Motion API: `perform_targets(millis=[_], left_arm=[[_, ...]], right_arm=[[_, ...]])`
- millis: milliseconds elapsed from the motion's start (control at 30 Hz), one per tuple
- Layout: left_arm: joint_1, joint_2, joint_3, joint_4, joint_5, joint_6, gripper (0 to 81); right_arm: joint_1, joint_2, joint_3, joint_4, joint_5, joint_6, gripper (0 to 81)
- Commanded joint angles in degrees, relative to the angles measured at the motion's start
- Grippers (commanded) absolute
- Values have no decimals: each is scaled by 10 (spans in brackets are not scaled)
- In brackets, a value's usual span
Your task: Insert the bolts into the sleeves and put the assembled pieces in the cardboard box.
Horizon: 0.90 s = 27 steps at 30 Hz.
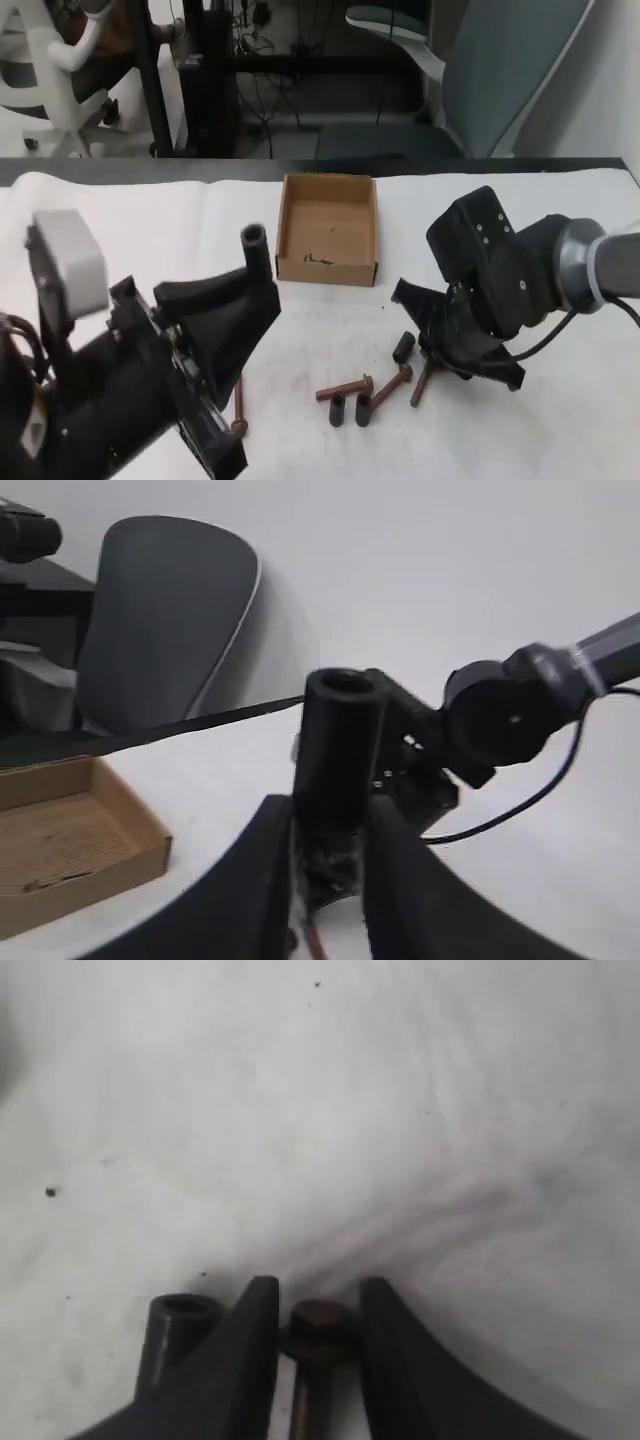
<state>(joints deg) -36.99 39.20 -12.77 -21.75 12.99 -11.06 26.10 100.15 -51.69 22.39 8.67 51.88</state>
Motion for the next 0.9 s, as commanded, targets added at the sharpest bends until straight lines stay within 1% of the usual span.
perform_targets(millis=[0,100,167,233,333,400,467,533,600,700,867], left_arm=[[-3,6,-1,-2,-41,38,18],[-3,46,-1,0,-43,66,18],[-3,90,-1,-3,-43,75,18],[-3,136,-1,-23,-43,75,18],[-7,201,-1,-62,-47,70,18],[-16,218,-1,-78,-62,70,18],[-26,229,-1,-95,-62,65,18],[-30,244,-1,-112,-65,48,18],[-30,266,-1,-133,-68,4,18],[-30,296,-1,-164,-90,-33,18],[-30,330,-1,-197,-89,-33,18]], right_arm=[[14,-22,8,-8,56,-110,0],[29,-75,8,-8,120,-225,0],[45,-117,12,-25,141,-283,0],[65,-160,22,-82,141,-336,0],[97,-210,39,-183,109,-417,0],[117,-227,45,-249,92,-463,0],[134,-230,46,-299,64,-478,0],[146,-225,46,-329,19,-477,0],[158,-219,46,-336,-4,-476,0],[173,-210,46,-337,-4,-487,0],[188,-210,46,-363,-5,-494,0]])
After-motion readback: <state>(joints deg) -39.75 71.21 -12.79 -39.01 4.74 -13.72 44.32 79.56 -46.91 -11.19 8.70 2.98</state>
